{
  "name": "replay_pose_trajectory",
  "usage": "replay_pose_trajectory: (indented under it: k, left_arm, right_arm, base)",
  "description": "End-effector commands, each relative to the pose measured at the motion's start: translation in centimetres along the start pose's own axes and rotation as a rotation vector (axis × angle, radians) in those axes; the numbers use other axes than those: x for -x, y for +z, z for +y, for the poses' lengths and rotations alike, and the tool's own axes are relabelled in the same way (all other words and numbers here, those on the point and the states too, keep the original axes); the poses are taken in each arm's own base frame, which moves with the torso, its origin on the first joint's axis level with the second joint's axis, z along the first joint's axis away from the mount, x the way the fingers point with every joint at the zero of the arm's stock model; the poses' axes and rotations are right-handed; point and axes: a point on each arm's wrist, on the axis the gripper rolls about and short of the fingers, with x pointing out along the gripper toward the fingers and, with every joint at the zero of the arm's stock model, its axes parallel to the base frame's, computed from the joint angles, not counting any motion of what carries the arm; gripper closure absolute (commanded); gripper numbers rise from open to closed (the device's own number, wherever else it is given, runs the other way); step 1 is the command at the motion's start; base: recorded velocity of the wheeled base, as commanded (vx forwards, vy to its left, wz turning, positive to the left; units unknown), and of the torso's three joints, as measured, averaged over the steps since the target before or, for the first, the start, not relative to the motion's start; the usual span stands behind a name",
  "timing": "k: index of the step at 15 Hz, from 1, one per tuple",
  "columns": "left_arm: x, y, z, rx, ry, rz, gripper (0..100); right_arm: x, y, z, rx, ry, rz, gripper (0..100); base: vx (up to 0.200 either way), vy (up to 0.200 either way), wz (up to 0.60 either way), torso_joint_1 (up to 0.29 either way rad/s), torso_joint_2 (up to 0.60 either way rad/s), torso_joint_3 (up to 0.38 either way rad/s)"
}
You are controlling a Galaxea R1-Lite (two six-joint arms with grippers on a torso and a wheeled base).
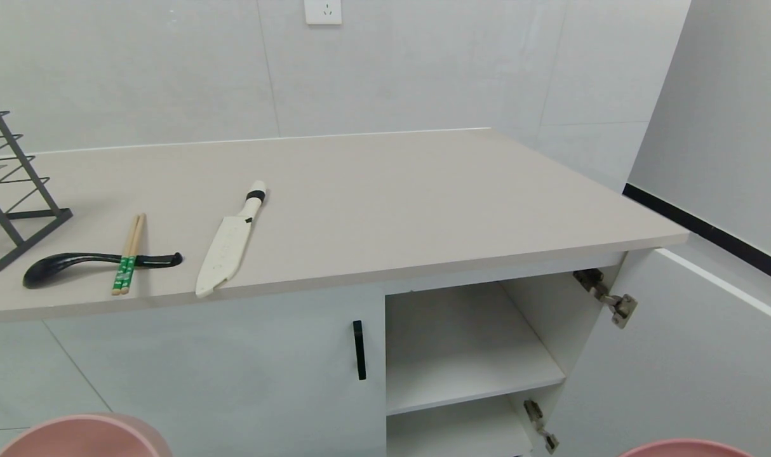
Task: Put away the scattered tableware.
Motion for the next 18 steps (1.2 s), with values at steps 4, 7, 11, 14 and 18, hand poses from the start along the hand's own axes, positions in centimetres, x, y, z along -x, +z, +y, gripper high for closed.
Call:
replay_pose_trajectory:
  k: [4, 7, 11, 14, 18]
  left_arm:
    - [0.0, 0.0, 0.0, 0.0, 0.0, 0.002, 100]
    - [0.0, 0.0, 0.0, 0.0, 0.0, 0.002, 100]
    - [0.0, 0.0, 0.0, 0.0, 0.0, 0.002, 100]
    - [0.0, 0.0, 0.0, 0.0, 0.0, 0.002, 100]
    - [0.0, 0.0, 0.0, -0.001, 0.0, 0.002, 100]
  right_arm:
    - [0.1, 0.0, 0.0, -0.01, -0.02, -0.007, 100]
    - [0.1, 0.0, 0.0, -0.01, -0.02, -0.007, 100]
    - [0.1, 0.0, 0.0, -0.013, -0.02, -0.007, 100]
    - [0.1, 0.0, 0.0, 0.003, -0.009, -0.008, 100]
    - [-1.0, 1.1, -0.4, -0.064, -0.013, 0.139, 100]
  base:
    - [0.0, 0.0, 0.0, -0.338, 0.08, -0.251]
    - [0.0, 0.0, 0.0, -0.111, 0.09, -0.03]
    - [0.0, 0.0, 0.0, -0.038, 0.25, 0.201]
    - [0.0, 0.0, 0.0, -0.003, 0.04, 0.037]
    - [0.0, 0.0, 0.0, 0.0, 0.0, 0.0]
